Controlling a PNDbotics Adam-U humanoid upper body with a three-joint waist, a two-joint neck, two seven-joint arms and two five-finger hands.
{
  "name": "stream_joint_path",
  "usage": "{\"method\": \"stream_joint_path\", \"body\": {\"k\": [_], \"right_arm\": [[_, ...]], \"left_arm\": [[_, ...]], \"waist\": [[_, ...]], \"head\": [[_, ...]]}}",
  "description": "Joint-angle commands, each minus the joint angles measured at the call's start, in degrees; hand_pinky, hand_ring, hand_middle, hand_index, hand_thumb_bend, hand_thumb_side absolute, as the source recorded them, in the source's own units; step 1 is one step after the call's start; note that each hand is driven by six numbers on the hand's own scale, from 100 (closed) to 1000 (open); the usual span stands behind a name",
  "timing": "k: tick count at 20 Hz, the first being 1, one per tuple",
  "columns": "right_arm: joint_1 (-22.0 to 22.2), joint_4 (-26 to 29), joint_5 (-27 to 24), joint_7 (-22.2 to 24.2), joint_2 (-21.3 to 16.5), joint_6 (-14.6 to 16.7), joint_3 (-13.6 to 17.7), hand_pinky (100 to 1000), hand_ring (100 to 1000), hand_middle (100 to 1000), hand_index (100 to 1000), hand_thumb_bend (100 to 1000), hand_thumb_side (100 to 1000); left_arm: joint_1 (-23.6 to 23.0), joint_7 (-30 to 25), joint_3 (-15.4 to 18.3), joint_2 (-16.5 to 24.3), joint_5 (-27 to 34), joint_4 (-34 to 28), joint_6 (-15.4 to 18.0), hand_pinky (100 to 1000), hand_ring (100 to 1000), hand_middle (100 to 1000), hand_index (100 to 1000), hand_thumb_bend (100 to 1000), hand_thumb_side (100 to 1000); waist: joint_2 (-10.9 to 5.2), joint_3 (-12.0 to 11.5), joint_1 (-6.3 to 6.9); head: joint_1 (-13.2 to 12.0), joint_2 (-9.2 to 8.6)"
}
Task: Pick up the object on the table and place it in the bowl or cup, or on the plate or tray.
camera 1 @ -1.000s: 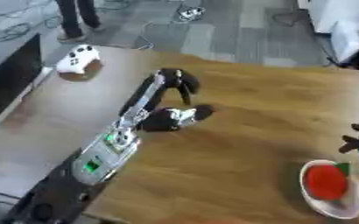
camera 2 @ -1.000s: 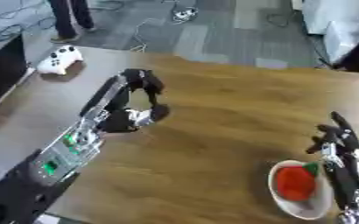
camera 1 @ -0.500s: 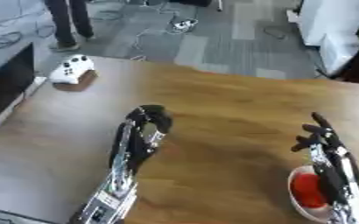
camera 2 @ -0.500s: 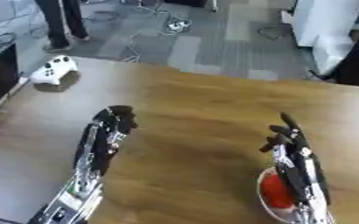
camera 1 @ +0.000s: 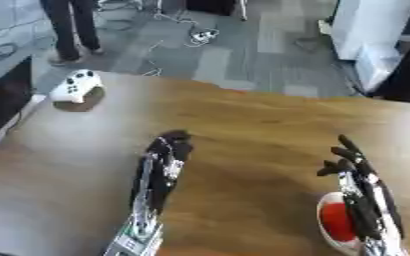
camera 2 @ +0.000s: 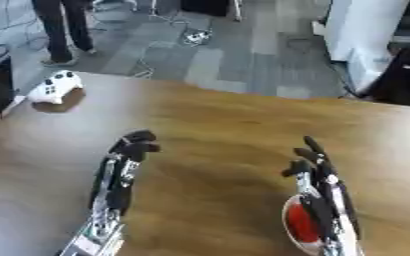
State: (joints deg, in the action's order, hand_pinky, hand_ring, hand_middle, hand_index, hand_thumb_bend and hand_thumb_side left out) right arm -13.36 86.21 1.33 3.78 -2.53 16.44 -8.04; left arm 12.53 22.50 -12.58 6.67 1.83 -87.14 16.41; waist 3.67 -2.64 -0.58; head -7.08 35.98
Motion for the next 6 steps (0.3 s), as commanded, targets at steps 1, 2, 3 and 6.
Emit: {"method": "stream_joint_path", "body": {"k": [1,2,3,6], "right_arm": [[-0.4,1.2,-0.2,0.0,0.2,0.0,-0.2,875,563,1000,814,100,535],[-0.4,1.3,-0.2,0.0,0.2,0.0,-0.2,875,562,1000,812,100,535],[-0.4,1.3,-0.2,0.1,0.2,0.0,-0.3,876,564,1000,827,100,536],[-0.5,1.4,-0.3,0.2,0.2,0.0,-0.4,877,566,1000,836,100,537]], "left_arm": [[0.4,0.0,-0.2,-0.3,0.2,-0.5,0.3,1000,657,634,742,594,768],[0.4,0.1,-0.2,-0.4,0.2,-0.5,0.4,1000,656,634,741,595,767],[0.4,0.1,-0.2,-0.4,0.3,-0.4,0.4,1000,658,636,744,587,770],[0.3,0.0,-0.3,-0.6,0.3,-0.4,0.4,1000,660,637,745,580,771]], "waist": [[-0.77,0.0,0.04],[-0.76,0.0,0.04],[-0.76,0.0,0.05],[-0.81,0.2,0.03]], "head": [[0.2,-0.39],[0.2,-0.35],[0.2,-0.29],[0.2,-0.05]]}}
